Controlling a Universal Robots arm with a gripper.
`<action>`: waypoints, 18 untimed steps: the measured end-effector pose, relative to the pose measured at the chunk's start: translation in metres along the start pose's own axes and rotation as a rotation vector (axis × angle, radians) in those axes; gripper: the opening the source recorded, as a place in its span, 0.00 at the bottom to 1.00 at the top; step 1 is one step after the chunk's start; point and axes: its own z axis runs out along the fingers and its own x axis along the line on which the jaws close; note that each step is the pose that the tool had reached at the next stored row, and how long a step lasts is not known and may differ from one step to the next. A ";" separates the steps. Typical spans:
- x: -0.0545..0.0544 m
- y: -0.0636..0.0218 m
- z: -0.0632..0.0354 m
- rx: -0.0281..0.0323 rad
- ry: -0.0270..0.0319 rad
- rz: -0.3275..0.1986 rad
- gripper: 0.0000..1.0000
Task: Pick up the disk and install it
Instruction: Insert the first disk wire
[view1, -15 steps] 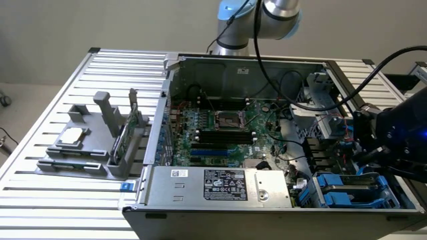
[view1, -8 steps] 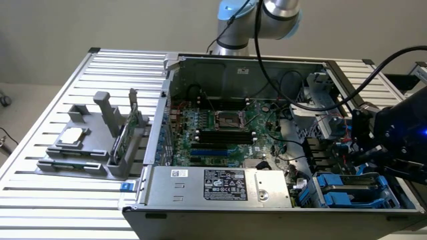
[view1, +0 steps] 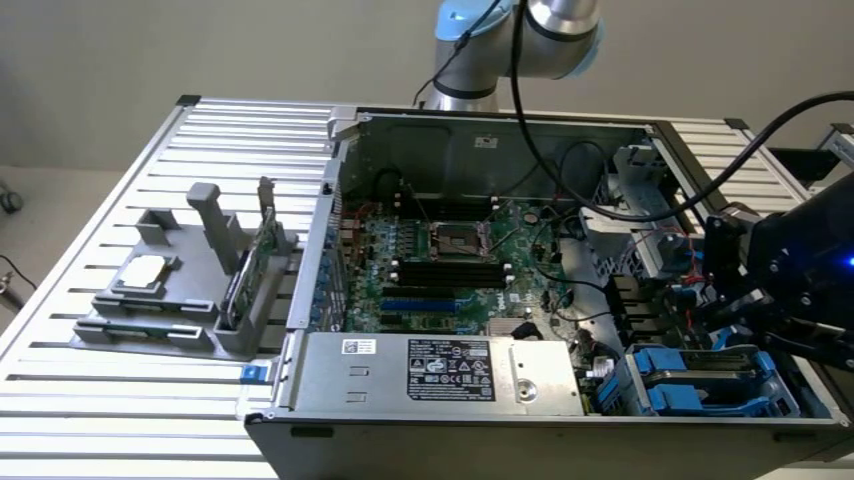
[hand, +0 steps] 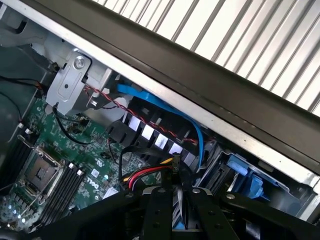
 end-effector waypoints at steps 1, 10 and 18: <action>0.000 0.0000 0.0000 0.0005 0.0005 0.006 0.18; 0.000 0.0000 -0.0006 -0.0060 -0.0045 0.060 0.18; -0.001 -0.0005 -0.0020 -0.0106 -0.0125 0.089 0.18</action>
